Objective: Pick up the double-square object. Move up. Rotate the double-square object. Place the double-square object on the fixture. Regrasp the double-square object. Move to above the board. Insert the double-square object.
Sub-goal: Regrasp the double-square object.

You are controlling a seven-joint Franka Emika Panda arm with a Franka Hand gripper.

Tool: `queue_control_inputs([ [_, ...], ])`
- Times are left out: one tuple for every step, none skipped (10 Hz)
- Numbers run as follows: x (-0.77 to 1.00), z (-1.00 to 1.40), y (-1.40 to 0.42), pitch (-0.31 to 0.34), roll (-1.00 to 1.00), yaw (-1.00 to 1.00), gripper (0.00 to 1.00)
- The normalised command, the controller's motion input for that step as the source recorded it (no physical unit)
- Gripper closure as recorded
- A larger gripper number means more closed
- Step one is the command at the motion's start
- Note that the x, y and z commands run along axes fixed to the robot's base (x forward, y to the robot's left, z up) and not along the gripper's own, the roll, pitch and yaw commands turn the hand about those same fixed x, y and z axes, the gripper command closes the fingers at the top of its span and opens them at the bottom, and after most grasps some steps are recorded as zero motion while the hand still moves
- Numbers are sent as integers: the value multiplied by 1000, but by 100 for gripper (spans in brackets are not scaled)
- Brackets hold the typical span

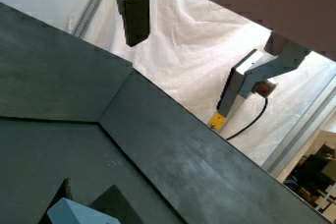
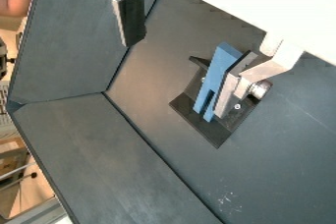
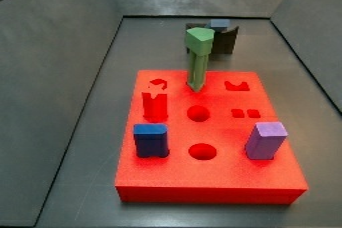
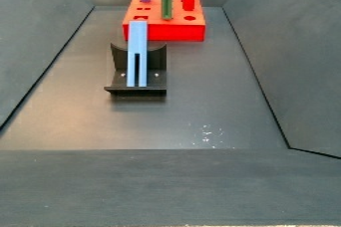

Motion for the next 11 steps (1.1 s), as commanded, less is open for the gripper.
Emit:
queue_control_inputs([
  [232,-31,-46,63,123,90,0],
  [231,-30,-46,64,122,91,0],
  [231,-30,-45,65,121,91,0],
  [231,-29,-44,65,121,92,0],
  [231,-28,-44,65,121,92,0],
  [230,-28,-44,66,120,93,0],
  [230,-27,-44,66,120,93,0],
  [230,-27,-44,66,120,93,0],
  [230,-27,-44,66,120,93,0],
  [230,-26,-44,66,120,93,0],
  [230,-26,-43,66,120,94,0],
])
